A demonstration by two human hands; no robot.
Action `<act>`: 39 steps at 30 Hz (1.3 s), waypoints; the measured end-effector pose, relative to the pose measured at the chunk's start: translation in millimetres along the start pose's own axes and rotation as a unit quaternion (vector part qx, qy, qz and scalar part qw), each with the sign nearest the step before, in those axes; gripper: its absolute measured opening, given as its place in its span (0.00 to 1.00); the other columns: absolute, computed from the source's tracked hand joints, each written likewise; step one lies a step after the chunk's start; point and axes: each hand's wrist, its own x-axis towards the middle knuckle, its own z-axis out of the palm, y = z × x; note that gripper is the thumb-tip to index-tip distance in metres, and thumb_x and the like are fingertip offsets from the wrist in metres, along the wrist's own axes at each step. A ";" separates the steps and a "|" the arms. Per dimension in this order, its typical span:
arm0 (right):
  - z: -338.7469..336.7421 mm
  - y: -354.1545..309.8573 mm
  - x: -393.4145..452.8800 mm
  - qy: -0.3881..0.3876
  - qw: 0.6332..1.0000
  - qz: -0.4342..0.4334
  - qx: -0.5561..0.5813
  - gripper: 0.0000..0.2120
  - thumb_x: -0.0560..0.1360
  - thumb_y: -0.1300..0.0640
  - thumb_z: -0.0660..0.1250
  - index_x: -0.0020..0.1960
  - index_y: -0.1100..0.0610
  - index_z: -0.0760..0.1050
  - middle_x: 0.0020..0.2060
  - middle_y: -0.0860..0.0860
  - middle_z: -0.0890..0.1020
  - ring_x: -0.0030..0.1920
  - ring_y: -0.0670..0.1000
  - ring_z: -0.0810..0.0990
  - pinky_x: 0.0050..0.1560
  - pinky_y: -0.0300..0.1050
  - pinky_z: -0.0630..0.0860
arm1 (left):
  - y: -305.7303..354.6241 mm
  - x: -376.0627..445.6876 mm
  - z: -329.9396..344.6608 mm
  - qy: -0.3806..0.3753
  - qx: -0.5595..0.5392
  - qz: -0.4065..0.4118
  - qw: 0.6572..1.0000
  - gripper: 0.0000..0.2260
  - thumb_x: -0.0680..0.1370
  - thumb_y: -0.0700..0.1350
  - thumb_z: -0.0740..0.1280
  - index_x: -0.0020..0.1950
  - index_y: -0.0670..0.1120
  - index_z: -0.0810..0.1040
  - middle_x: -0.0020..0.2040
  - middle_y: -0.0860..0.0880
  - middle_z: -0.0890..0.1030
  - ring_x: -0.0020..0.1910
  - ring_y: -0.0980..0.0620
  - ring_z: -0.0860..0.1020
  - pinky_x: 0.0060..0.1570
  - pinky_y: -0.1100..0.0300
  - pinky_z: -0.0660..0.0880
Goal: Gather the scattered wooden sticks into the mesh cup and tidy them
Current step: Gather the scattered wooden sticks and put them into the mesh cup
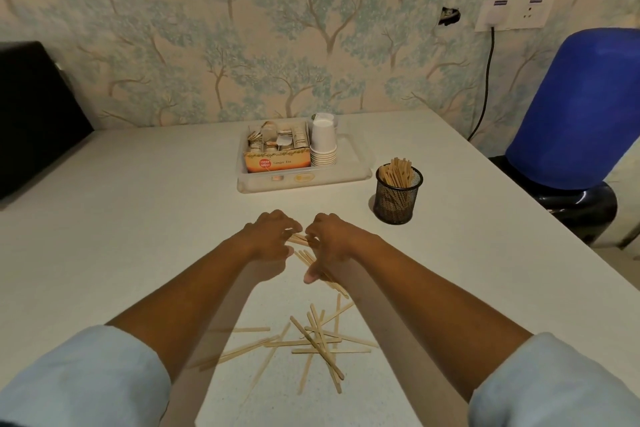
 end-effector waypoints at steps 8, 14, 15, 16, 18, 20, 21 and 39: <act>-1.5 3.9 1.7 -0.010 0.994 0.071 -0.085 0.32 0.68 0.36 0.72 0.60 0.60 0.77 0.44 0.52 0.75 0.46 0.52 0.75 0.52 0.47 0.75 | -4.5 -7.5 -11.5 0.023 0.040 -0.013 0.999 0.10 0.74 0.54 0.74 0.54 0.56 0.81 0.54 0.55 0.79 0.49 0.55 0.76 0.47 0.58 0.72; -6.1 5.6 -5.6 0.008 0.993 0.082 -0.079 0.21 0.71 0.47 0.73 0.57 0.60 0.79 0.45 0.53 0.78 0.45 0.53 0.77 0.45 0.46 0.75 | 0.7 -8.7 -9.7 0.019 -0.031 0.032 0.999 0.19 0.74 0.49 0.76 0.64 0.51 0.79 0.57 0.52 0.79 0.54 0.52 0.78 0.55 0.59 0.76; -6.1 4.5 -6.5 -0.002 0.994 0.074 -0.085 0.19 0.73 0.48 0.72 0.58 0.59 0.79 0.48 0.54 0.80 0.46 0.53 0.78 0.48 0.46 0.76 | 1.4 -8.0 -9.6 0.016 -0.039 0.035 0.999 0.18 0.74 0.48 0.76 0.63 0.50 0.80 0.55 0.52 0.81 0.52 0.52 0.79 0.54 0.59 0.77; -5.9 3.4 -7.3 -0.008 0.994 0.067 -0.087 0.18 0.74 0.49 0.71 0.59 0.59 0.79 0.51 0.54 0.81 0.49 0.54 0.79 0.51 0.47 0.76 | 1.8 -7.3 -9.5 0.014 -0.043 0.035 0.998 0.16 0.74 0.46 0.76 0.61 0.49 0.81 0.52 0.52 0.82 0.50 0.53 0.80 0.52 0.60 0.77; -5.3 2.2 -7.4 -0.014 0.994 0.055 -0.089 0.16 0.76 0.53 0.69 0.61 0.59 0.79 0.54 0.55 0.81 0.53 0.54 0.80 0.53 0.46 0.76 | 2.3 -6.4 -9.2 0.017 -0.043 0.032 0.998 0.12 0.74 0.44 0.75 0.57 0.49 0.83 0.49 0.52 0.84 0.45 0.54 0.80 0.48 0.61 0.76; -5.7 1.5 -7.5 -0.015 0.995 0.048 -0.091 0.14 0.77 0.55 0.67 0.60 0.60 0.79 0.54 0.56 0.81 0.50 0.54 0.79 0.49 0.46 0.74 | 2.2 -6.2 -8.6 0.020 -0.036 0.025 0.999 0.09 0.75 0.43 0.75 0.55 0.50 0.83 0.49 0.52 0.84 0.43 0.55 0.79 0.44 0.63 0.74; -5.7 1.5 -7.8 -0.016 0.995 0.046 -0.089 0.13 0.77 0.56 0.67 0.59 0.61 0.79 0.54 0.56 0.81 0.48 0.54 0.77 0.46 0.45 0.72 | 2.5 -6.1 -8.3 0.019 -0.027 0.021 0.999 0.09 0.75 0.44 0.75 0.55 0.51 0.83 0.48 0.53 0.83 0.43 0.56 0.78 0.42 0.64 0.72; -4.4 24.6 -12.4 -0.003 0.994 0.065 -0.092 0.14 0.79 0.60 0.64 0.63 0.61 0.77 0.58 0.58 0.78 0.49 0.53 0.76 0.45 0.43 0.70 | 13.7 -11.6 -5.7 0.051 0.074 -0.017 0.996 0.12 0.81 0.42 0.63 0.63 0.47 0.78 0.55 0.45 0.81 0.51 0.46 0.80 0.47 0.56 0.75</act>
